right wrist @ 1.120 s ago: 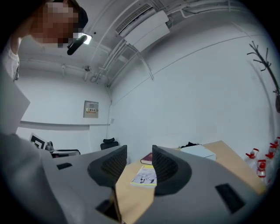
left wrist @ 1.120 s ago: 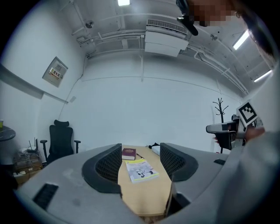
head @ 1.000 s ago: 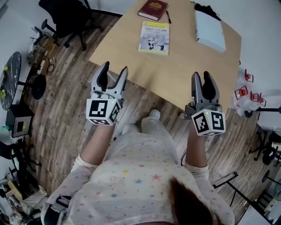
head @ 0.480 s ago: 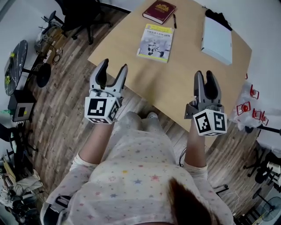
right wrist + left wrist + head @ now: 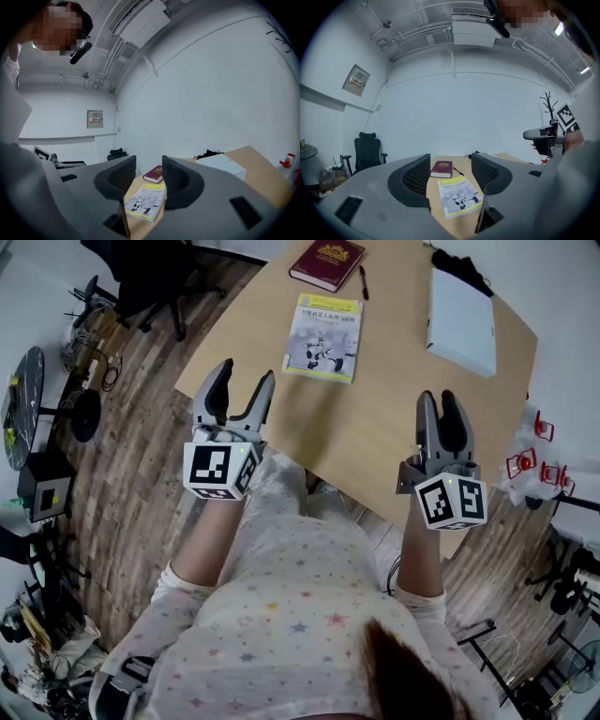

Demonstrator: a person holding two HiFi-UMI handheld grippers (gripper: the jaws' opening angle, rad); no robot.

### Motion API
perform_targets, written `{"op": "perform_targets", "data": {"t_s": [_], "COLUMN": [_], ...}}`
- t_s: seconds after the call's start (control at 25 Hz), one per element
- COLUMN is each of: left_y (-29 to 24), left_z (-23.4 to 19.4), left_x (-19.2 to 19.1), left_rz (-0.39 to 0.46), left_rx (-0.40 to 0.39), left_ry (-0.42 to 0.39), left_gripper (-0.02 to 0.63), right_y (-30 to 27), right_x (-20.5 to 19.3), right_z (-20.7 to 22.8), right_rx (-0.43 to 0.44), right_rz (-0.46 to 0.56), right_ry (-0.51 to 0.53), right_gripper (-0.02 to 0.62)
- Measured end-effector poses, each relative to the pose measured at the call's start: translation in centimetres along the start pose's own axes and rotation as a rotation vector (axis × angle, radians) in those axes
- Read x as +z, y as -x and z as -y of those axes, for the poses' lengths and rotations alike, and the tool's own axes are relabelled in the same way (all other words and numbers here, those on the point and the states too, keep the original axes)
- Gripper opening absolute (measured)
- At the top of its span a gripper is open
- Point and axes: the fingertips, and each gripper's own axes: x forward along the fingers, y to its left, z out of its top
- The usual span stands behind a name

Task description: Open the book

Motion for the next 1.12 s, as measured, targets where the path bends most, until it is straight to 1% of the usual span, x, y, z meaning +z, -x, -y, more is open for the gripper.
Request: {"op": "perform_targets", "data": {"t_s": [0.2, 0.36, 0.52, 0.68, 0.88, 1.0, 1.12], "left_y": [-4.3, -8.0, -11.2, -13.6, -15.3, -15.8, -16.0], "left_z": [-3.0, -5.4, -7.3, -7.9, -8.3, -8.1, -7.6], "left_x": [-0.1, -0.4, -0.7, -1.3, -2.6, -3.6, -4.4], "left_rz": [0.005, 0.006, 0.008, -0.004, -0.028, -0.051, -0.069], "left_rx": [-0.025, -0.067, -0.105, -0.15, -0.155, -0.143, -0.129], "left_ry": [0.017, 0.028, 0.037, 0.03, 0.051, 0.052, 0.055], "left_gripper": [0.25, 0.25, 0.25, 0.25, 0.25, 0.25, 0.25], "right_y": [-4.4, -8.2, -11.1, -12.9, -14.5, -15.3, -15.9], "right_x": [0.2, 0.0, -1.1, -2.5, -4.4, -5.7, -7.0], "right_z": [-0.5, -0.6, -0.4, -0.2, 0.3, 0.9, 1.5], "right_rx": [-0.034, -0.075, -0.129, -0.167, -0.159, -0.135, -0.109], "right_rz": [-0.001, -0.009, -0.031, -0.064, -0.117, -0.157, -0.199], "right_ry": [0.013, 0.023, 0.013, -0.001, -0.004, -0.018, -0.019], "right_gripper": [0.163, 0.152, 0.149, 0.138, 0.133, 0.129, 0.109]}}
